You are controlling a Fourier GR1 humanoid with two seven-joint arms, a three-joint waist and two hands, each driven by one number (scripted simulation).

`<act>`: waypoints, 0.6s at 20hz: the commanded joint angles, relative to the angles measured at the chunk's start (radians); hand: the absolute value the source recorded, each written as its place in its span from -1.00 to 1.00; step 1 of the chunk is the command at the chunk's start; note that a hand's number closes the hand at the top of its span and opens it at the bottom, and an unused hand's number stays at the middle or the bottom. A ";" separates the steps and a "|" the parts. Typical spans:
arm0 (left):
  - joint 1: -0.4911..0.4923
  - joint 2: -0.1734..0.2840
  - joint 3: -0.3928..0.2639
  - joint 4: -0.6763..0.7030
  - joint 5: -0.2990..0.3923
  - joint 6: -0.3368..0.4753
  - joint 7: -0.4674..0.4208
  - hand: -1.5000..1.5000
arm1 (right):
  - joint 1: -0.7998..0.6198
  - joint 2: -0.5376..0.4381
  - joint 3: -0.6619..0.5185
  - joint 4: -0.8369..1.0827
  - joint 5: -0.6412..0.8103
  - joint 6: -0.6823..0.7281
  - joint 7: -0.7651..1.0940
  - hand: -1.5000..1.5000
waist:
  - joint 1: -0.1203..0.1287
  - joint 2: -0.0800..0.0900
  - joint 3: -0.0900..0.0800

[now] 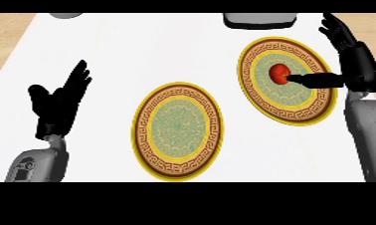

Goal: Pick the tomato from the plate and place it in the plate

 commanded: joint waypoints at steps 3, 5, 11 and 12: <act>0.019 -0.006 -0.009 -0.003 -0.003 -0.011 -0.021 0.00 | 0.039 -0.051 -0.075 -0.014 -0.201 0.236 0.118 -1.00 | 0.009 0.005 0.001; -0.010 -0.022 -0.004 0.066 -0.009 -0.004 -0.058 0.00 | 0.067 -0.001 -0.052 -0.005 -0.181 0.208 0.066 -1.00 | 0.012 0.007 0.001; 0.019 -0.005 0.004 0.000 -0.003 -0.025 -0.032 0.00 | 0.103 -0.117 -0.152 0.087 -0.228 0.317 -0.068 -1.00 | 0.017 0.007 0.001; 0.056 -0.011 -0.005 -0.075 0.004 -0.020 0.023 0.00 | 0.068 -0.129 -0.148 0.166 -0.192 0.314 -0.139 -1.00 | 0.022 0.007 0.001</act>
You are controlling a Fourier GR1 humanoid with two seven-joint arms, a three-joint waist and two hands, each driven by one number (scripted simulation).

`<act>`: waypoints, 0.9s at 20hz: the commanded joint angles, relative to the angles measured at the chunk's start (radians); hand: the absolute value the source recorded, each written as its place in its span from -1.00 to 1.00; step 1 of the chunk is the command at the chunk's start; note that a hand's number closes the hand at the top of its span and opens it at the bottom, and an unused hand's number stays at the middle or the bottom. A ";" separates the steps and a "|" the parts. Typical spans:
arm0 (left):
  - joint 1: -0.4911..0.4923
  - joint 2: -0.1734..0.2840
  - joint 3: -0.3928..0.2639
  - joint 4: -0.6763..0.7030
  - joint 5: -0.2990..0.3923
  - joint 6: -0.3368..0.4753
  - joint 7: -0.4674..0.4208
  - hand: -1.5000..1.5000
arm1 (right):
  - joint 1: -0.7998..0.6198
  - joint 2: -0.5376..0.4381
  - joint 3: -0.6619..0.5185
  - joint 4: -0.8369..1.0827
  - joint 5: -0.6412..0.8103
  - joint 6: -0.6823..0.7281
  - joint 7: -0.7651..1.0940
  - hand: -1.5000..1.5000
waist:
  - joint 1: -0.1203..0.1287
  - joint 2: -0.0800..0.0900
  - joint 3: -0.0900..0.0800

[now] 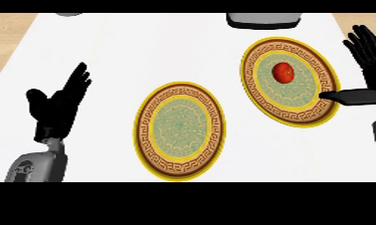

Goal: Pick the tomato from the plate and place it in the plate

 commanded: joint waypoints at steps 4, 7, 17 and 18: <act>-0.028 -0.014 0.004 0.013 -0.003 0.008 0.030 0.00 | 0.014 -0.057 -0.035 0.040 -0.006 0.038 -0.057 -1.00 | -0.002 0.000 0.000; -0.021 -0.023 -0.003 0.033 -0.017 0.011 -0.003 0.00 | -0.007 -0.111 -0.073 0.111 -0.023 0.070 -0.072 -1.00 | -0.001 0.000 0.000; -0.005 0.009 0.027 0.036 0.004 -0.035 -0.029 0.00 | -0.039 -0.173 -0.044 0.391 0.103 0.071 -0.279 -1.00 | 0.005 0.002 0.000; -0.045 0.025 0.025 -0.023 0.013 -0.036 0.057 0.00 | -0.096 -0.230 -0.068 0.499 0.111 0.093 -0.332 -1.00 | 0.012 0.004 0.001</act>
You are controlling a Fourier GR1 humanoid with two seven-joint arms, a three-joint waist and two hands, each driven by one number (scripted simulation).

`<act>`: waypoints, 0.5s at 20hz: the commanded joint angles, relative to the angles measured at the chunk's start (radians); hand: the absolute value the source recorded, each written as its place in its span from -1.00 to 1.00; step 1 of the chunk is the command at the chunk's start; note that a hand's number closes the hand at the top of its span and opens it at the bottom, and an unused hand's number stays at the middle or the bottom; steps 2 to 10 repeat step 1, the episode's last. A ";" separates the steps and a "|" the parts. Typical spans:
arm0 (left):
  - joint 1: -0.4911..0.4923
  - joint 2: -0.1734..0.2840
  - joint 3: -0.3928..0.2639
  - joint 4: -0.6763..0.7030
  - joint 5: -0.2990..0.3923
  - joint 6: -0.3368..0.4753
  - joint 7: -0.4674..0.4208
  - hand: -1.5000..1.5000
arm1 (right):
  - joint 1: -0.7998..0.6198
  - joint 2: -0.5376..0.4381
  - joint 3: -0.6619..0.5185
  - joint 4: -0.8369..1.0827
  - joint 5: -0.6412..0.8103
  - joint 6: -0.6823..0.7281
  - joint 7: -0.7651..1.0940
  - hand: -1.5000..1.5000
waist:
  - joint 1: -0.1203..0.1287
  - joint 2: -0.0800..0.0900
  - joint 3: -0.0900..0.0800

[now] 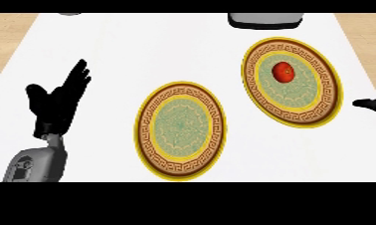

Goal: Pick the tomato from the plate and place it in the plate

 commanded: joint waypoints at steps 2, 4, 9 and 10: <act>-0.064 -0.005 0.004 0.076 -0.008 0.003 -0.024 0.00 | -0.006 -0.043 0.001 0.081 0.026 0.027 -0.050 -1.00 | -0.004 0.000 0.000; -0.064 -0.005 0.004 0.076 -0.008 0.003 -0.024 0.00 | -0.006 -0.043 0.001 0.081 0.026 0.027 -0.050 -1.00 | -0.004 0.000 0.000; -0.064 -0.005 0.004 0.076 -0.008 0.003 -0.024 0.00 | -0.006 -0.043 0.001 0.081 0.026 0.027 -0.050 -1.00 | -0.004 0.000 0.000; -0.064 -0.005 0.004 0.076 -0.008 0.003 -0.024 0.00 | -0.006 -0.043 0.001 0.081 0.026 0.027 -0.050 -1.00 | -0.004 0.000 0.000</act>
